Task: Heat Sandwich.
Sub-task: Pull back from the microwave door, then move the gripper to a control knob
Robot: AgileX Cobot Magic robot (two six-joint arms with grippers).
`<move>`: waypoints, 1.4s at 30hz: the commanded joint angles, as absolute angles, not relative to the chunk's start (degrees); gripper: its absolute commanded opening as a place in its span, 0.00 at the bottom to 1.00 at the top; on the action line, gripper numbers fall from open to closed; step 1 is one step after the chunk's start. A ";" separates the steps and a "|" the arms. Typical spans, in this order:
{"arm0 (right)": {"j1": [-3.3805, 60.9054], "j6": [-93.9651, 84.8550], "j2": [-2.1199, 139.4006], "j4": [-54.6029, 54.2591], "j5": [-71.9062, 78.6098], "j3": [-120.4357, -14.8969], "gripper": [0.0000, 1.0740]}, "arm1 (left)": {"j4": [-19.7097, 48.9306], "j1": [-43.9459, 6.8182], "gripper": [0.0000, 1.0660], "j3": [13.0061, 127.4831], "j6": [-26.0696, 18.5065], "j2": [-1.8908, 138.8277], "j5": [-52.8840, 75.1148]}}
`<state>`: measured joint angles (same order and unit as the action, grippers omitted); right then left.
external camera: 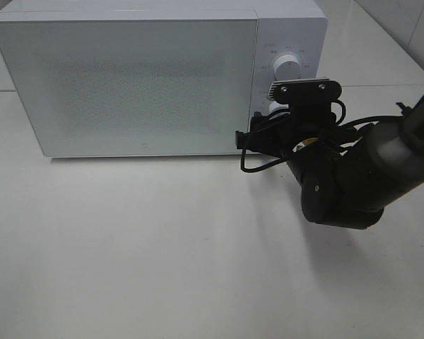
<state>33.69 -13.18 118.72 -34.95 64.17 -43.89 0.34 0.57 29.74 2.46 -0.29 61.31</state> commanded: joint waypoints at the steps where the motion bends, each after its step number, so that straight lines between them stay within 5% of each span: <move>1: 33.29 -13.06 118.60 -34.26 65.09 -44.46 0.69 | 0.92 0.69 0.92 29.68 2.35 -1.60 61.36; 10: 33.29 -13.06 118.60 -34.26 67.67 -44.46 0.68 | 0.92 0.69 0.92 29.68 2.35 -1.60 61.36; 15: 33.29 -13.06 118.60 -34.38 67.95 -44.46 0.56 | 0.92 0.69 0.92 29.68 2.35 -1.60 61.36; 19: 33.29 -13.06 118.60 -34.38 68.12 -44.46 0.30 | 0.86 0.69 0.92 29.68 2.35 -1.60 61.36; 24: 33.29 -13.06 118.60 -34.38 68.12 -44.46 0.11 | 0.86 0.69 0.92 29.68 2.35 -1.60 61.36; 42: 33.29 -8.59 118.60 -34.43 70.65 -44.46 0.13 | 0.86 0.69 0.92 29.68 2.35 -1.60 61.36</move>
<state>33.69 -9.63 118.77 -34.61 66.86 -43.89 0.34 0.57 29.74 2.52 -0.29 61.31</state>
